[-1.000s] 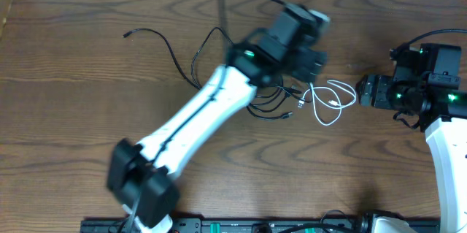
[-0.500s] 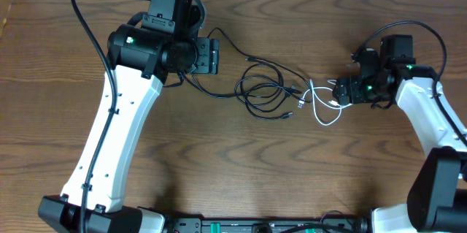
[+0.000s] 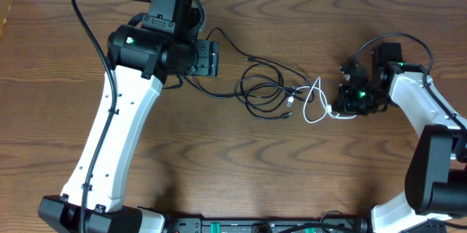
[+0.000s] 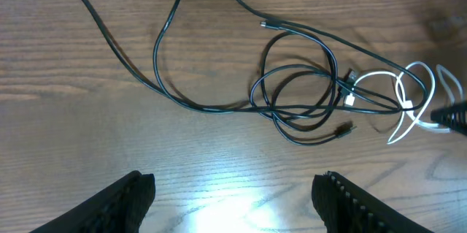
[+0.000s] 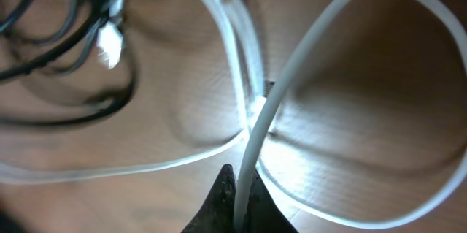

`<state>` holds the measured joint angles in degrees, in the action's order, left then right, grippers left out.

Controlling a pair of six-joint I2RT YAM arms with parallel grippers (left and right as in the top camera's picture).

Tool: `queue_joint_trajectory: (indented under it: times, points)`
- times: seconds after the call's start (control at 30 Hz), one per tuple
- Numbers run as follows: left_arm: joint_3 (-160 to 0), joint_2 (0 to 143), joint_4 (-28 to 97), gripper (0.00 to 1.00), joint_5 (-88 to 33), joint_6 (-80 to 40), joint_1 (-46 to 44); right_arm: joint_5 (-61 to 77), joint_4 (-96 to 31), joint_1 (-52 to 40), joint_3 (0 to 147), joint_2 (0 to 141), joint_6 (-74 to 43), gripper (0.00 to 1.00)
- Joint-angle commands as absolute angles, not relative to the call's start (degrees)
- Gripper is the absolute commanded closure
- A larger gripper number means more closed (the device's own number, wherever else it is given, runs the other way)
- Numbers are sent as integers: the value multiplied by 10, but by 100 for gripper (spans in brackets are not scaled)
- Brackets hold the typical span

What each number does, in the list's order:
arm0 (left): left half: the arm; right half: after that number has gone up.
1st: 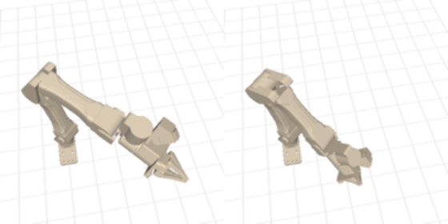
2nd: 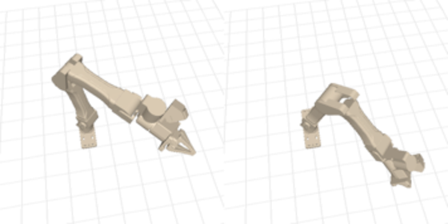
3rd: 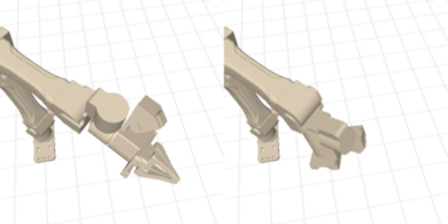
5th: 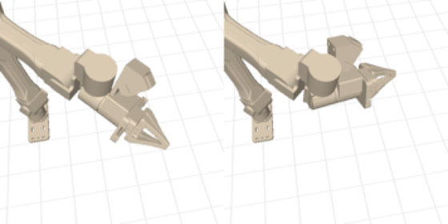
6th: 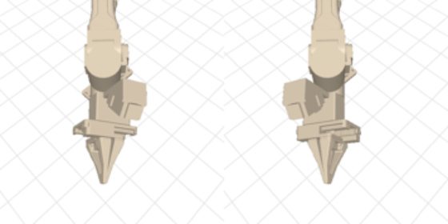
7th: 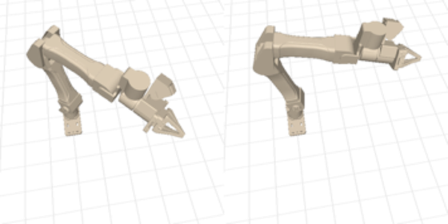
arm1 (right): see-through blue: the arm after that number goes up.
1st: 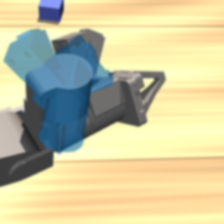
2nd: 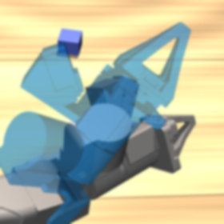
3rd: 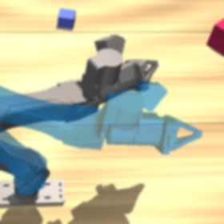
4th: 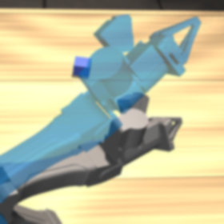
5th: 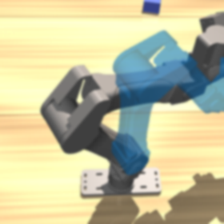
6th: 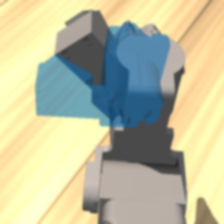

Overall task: Untangle cables
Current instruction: 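Carry the white cable to the right table edge with the right gripper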

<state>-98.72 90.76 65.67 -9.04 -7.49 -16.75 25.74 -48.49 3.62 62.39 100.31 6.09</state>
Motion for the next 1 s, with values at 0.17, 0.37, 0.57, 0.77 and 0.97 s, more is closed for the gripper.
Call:
queue_joint_trajectory:
  times: [0.17, 0.37, 0.57, 0.77, 0.97]
  points:
    - [-987, 907, 659, 25, -89, -77, -165, 366, -501, -37, 626, 967, 52, 85]
    - [-987, 907, 660, 25, -89, -77, -165, 216, -460, -131, 625, 967, -47, 62]
    - [-987, 907, 664, 25, -89, -77, -165, 103, -461, -166, 625, 967, -140, 56]
    - [-987, 907, 666, 25, -89, -77, -165, 73, -450, -166, 606, 967, -192, 48]
    - [-987, 907, 667, 25, -89, -77, -165, 51, -344, -188, 539, 967, -213, 46]
